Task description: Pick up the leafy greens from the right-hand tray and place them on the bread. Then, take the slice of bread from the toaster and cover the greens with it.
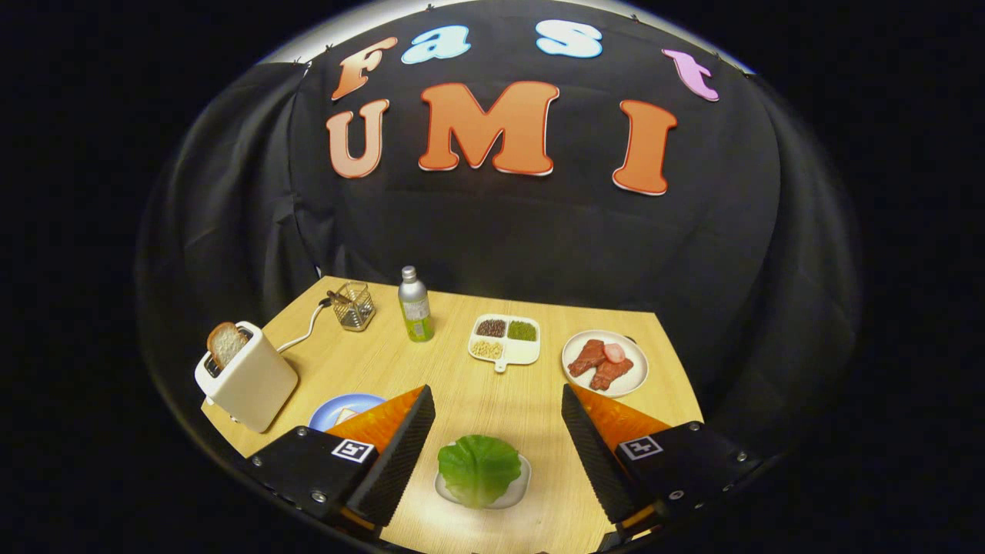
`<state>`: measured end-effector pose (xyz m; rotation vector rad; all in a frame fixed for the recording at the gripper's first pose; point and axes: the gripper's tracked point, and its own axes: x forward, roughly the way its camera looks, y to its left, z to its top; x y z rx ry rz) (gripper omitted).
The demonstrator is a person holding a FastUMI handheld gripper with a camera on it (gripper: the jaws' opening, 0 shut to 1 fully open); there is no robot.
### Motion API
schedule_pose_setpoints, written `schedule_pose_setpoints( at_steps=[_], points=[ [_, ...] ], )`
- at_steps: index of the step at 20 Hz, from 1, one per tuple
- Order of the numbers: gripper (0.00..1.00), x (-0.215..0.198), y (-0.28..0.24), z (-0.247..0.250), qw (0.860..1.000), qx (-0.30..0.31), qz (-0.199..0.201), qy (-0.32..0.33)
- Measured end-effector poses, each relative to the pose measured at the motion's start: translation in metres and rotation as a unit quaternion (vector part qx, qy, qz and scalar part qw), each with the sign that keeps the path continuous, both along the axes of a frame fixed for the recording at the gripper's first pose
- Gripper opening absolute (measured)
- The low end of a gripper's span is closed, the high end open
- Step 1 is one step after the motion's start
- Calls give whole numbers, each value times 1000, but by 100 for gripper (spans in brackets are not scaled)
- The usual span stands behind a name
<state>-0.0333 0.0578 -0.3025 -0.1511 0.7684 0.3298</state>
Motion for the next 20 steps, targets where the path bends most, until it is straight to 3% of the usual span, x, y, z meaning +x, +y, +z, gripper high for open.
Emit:
schedule_pose_setpoints(
  at_steps=[9,20],
  points=[
    [100,-36,5,-90,991,-28,35,128],
    [100,-65,-6,-172,965,-80,88,232]
  ],
)
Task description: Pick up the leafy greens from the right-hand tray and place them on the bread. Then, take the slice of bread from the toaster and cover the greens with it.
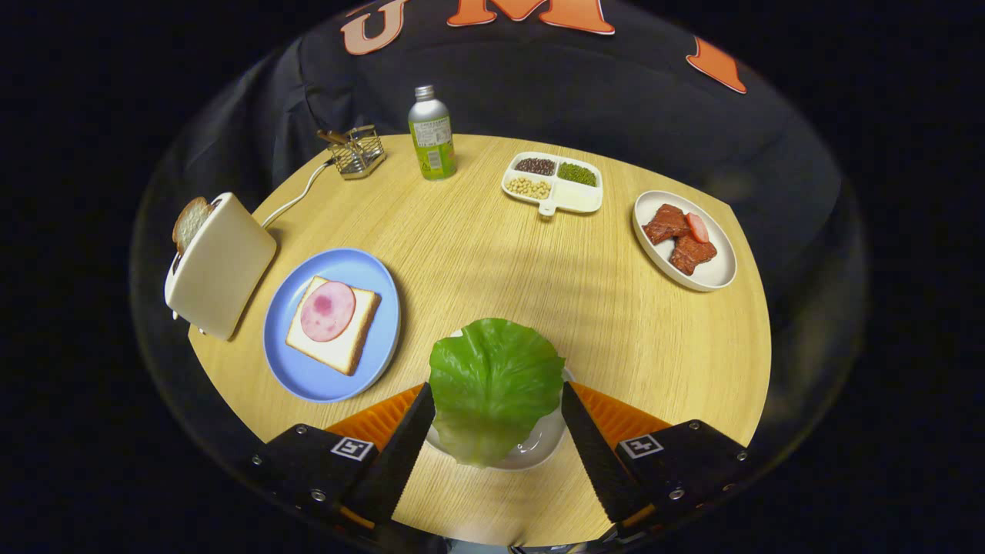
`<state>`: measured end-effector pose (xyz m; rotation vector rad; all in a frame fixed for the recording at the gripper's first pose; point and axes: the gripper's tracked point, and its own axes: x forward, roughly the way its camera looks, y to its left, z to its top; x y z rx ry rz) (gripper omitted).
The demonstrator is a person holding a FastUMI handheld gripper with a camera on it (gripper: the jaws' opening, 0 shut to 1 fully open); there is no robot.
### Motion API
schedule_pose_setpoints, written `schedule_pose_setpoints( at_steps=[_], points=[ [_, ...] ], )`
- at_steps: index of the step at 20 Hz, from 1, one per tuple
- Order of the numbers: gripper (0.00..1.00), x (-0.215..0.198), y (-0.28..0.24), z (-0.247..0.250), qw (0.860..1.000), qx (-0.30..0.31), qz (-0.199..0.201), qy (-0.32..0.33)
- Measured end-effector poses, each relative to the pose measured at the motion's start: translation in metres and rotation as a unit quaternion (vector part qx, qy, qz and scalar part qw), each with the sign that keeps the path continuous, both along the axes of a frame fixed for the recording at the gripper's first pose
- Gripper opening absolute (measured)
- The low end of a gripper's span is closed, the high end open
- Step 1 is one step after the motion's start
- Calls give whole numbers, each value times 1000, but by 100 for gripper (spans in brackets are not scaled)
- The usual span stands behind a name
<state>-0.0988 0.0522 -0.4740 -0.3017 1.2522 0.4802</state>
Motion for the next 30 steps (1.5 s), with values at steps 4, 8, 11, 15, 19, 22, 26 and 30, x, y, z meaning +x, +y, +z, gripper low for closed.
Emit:
schedule_pose_setpoints(
  at_steps=[4,8,11,15,19,22,26,30],
  points=[
    [99,-11,0,-23,999,-5,18,38],
    [98,-10,-4,-40,998,-16,15,55],
    [95,-15,1,-49,997,-10,-3,78],
    [89,-24,-1,-60,996,-27,-8,88],
    [79,-25,-2,-64,995,-33,-25,86],
    [68,-22,-8,-67,995,-49,-40,83],
    [42,-16,-15,-67,991,-54,-84,89],
    [11,-14,-16,-67,984,-25,-138,114]
  ],
)
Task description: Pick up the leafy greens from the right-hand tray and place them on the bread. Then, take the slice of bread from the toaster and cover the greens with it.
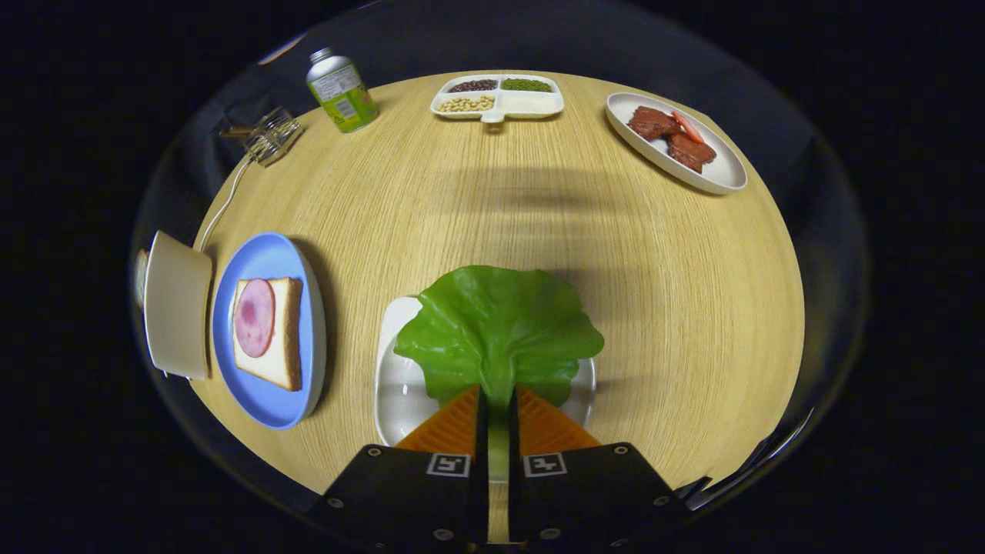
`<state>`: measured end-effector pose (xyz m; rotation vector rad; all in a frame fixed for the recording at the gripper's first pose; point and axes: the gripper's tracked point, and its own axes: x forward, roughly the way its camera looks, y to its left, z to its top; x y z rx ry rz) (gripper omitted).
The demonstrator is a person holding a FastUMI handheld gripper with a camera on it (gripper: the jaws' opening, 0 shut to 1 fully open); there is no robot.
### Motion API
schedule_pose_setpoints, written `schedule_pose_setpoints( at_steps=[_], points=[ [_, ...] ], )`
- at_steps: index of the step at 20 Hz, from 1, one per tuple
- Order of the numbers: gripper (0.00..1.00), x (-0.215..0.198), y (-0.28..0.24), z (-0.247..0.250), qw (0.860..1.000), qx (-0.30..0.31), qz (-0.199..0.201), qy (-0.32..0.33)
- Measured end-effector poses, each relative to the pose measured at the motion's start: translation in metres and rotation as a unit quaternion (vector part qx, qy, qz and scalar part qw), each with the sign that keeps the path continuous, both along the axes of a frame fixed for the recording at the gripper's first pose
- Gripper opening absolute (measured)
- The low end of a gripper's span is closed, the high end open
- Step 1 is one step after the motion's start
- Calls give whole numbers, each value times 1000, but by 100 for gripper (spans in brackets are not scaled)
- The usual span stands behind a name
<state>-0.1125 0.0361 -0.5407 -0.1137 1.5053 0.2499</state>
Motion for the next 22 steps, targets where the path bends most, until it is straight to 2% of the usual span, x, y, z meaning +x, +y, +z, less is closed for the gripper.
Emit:
schedule_pose_setpoints(
  at_steps=[2,4,10,17,22],
  points=[
    [7,-3,8,9,998,37,-45,17],
    [8,-1,13,21,996,56,-69,10],
    [7,0,34,58,991,88,-104,-8],
    [7,-7,80,84,990,105,-95,-17],
    [7,-11,120,91,991,114,-69,-22]
  ],
)
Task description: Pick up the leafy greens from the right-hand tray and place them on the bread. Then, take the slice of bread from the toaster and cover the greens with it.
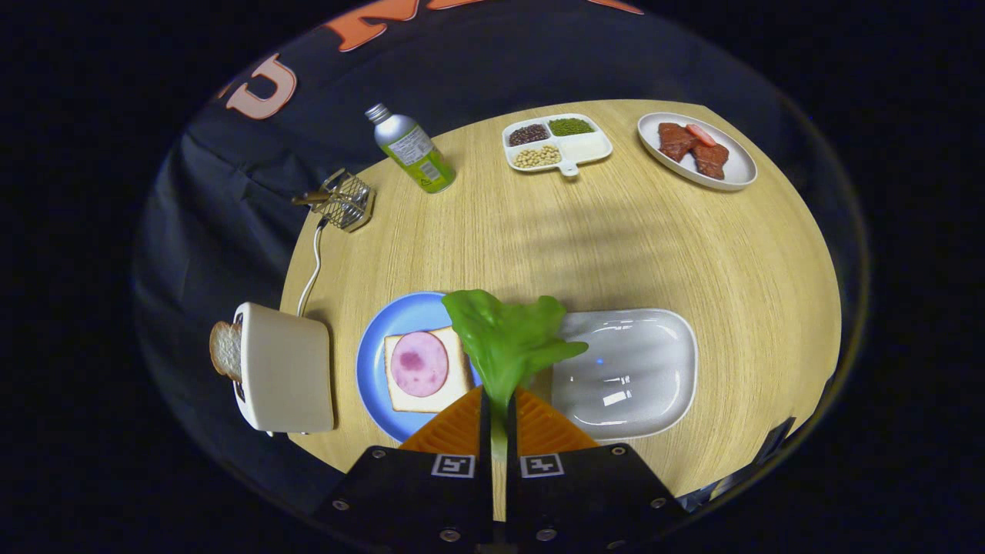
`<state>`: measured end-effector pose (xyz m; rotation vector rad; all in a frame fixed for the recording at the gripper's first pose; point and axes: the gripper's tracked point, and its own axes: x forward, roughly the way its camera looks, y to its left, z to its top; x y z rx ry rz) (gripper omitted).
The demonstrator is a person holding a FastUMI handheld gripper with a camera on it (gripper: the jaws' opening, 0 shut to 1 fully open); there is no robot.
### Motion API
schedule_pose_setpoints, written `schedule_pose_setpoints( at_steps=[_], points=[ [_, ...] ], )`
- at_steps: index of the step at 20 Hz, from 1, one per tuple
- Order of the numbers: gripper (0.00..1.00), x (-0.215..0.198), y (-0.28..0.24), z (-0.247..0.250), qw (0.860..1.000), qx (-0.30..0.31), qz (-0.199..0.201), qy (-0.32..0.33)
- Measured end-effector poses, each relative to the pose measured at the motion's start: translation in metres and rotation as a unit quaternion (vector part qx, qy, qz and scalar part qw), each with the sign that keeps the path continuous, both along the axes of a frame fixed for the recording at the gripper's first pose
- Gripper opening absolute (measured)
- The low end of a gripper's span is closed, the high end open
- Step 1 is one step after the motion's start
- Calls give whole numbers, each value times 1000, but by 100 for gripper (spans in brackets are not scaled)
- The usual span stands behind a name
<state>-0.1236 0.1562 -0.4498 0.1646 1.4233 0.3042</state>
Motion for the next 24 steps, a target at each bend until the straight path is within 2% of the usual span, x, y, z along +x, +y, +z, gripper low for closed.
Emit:
schedule_pose_setpoints(
  at_steps=[13,21,24],
  points=[
    [10,-8,89,-14,999,11,52,3],
    [22,-5,94,-22,998,-1,61,3],
    [35,-1,94,-17,997,-5,73,-7]
  ],
)
